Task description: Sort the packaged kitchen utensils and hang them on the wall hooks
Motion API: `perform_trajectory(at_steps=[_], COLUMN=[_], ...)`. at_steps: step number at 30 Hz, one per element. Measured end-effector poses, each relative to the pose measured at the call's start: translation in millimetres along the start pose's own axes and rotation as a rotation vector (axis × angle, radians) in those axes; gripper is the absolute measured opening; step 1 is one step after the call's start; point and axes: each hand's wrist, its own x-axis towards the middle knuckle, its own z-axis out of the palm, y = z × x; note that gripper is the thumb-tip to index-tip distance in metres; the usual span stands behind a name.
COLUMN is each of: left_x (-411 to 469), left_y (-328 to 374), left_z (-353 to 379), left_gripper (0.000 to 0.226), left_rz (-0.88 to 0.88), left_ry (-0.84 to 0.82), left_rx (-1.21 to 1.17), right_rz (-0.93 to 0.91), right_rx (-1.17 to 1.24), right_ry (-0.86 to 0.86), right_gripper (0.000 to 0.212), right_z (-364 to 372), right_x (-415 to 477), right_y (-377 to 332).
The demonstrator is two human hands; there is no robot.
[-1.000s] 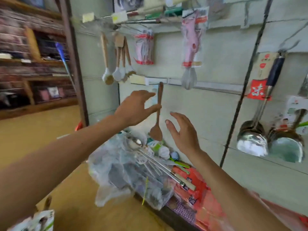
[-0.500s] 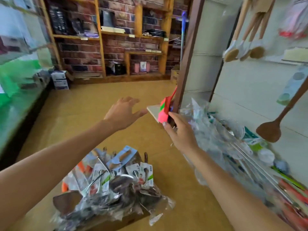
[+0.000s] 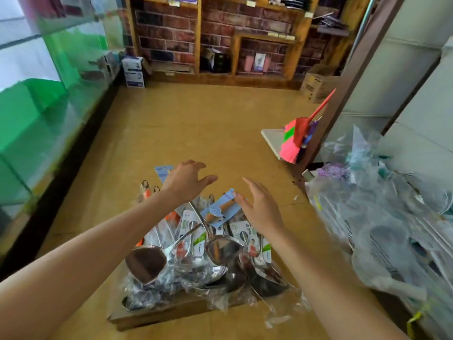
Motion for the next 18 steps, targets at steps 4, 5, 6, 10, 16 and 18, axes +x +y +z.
perform_trajectory(at_steps=[4, 5, 6, 10, 16, 18], left_x=[2, 2, 2, 4, 17, 24], left_y=[-26, -32, -38, -45, -1, 23], left_z=[13, 17, 21, 38, 78, 96], left_gripper=[0.06, 0.058, 0.055, 0.041, 0.03, 0.026], left_rz=[-0.082, -0.105, -0.123, -0.152, -0.077, -0.035], left_ry=[-0.012, -0.016, -0.021, -0.047, -0.119, -0.146], left_rx=[-0.037, -0.043, -0.045, -0.062, -0.117, -0.122], right_rz=[0.009, 0.012, 0.018, 0.102, 0.405, 0.483], right_rx=[0.02, 0.02, 0.02, 0.016, 0.0, -0.016], right_ry=[-0.043, -0.053, -0.061, -0.036, -0.014, -0.008], right_gripper=[0.062, 0.061, 0.061, 0.058, 0.054, 0.051], right_z=[29, 36, 41, 54, 56, 54], right_x=[6, 8, 9, 7, -21, -32], right_y=[-3, -2, -1, 19, 75, 90])
